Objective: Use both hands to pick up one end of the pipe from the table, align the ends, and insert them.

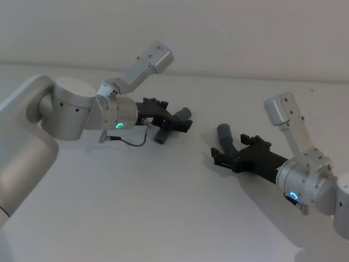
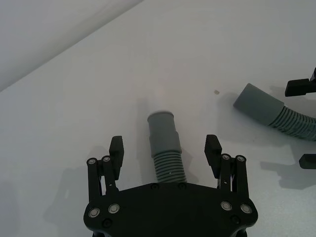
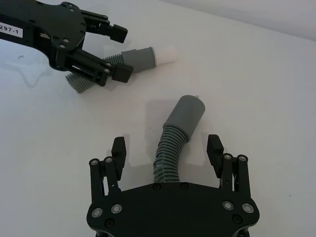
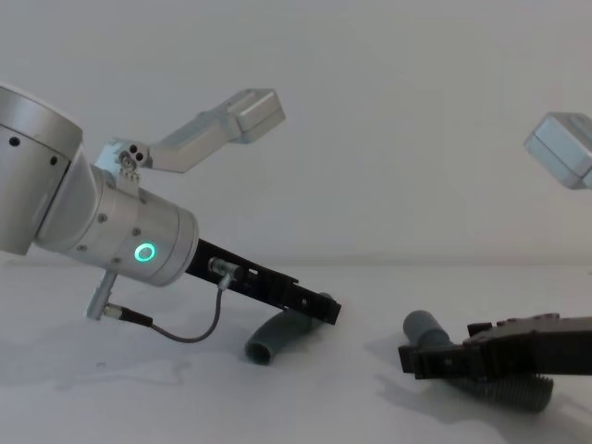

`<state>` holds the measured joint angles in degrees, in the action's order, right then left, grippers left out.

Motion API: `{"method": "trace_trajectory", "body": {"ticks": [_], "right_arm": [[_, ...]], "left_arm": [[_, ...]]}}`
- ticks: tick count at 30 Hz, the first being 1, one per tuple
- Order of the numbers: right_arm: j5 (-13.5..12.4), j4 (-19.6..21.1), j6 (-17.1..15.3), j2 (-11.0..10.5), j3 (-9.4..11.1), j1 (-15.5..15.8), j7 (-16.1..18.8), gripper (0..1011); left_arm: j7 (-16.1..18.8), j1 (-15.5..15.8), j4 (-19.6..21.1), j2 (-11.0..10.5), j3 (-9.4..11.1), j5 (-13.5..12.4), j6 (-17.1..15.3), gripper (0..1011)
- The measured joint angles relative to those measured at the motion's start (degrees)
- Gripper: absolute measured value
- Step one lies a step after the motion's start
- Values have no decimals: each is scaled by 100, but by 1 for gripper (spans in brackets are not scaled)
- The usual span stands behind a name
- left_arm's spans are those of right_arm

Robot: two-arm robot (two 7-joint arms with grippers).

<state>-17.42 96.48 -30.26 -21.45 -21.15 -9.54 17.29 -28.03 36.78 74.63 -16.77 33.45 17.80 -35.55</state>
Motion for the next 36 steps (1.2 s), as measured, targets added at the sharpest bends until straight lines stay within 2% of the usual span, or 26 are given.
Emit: {"method": "trace_trajectory", "body": {"ticks": [15,36], "right_arm": [[-42,-81,-19,1,4,-70,-1,1000],[-87,-126,14,-17,20,-84,-8,1000]], "left_arm": [[-51,105,-173,-2,146,28,-44,1001],[-19,126,-275,26,189,54,-16,1001]]}}
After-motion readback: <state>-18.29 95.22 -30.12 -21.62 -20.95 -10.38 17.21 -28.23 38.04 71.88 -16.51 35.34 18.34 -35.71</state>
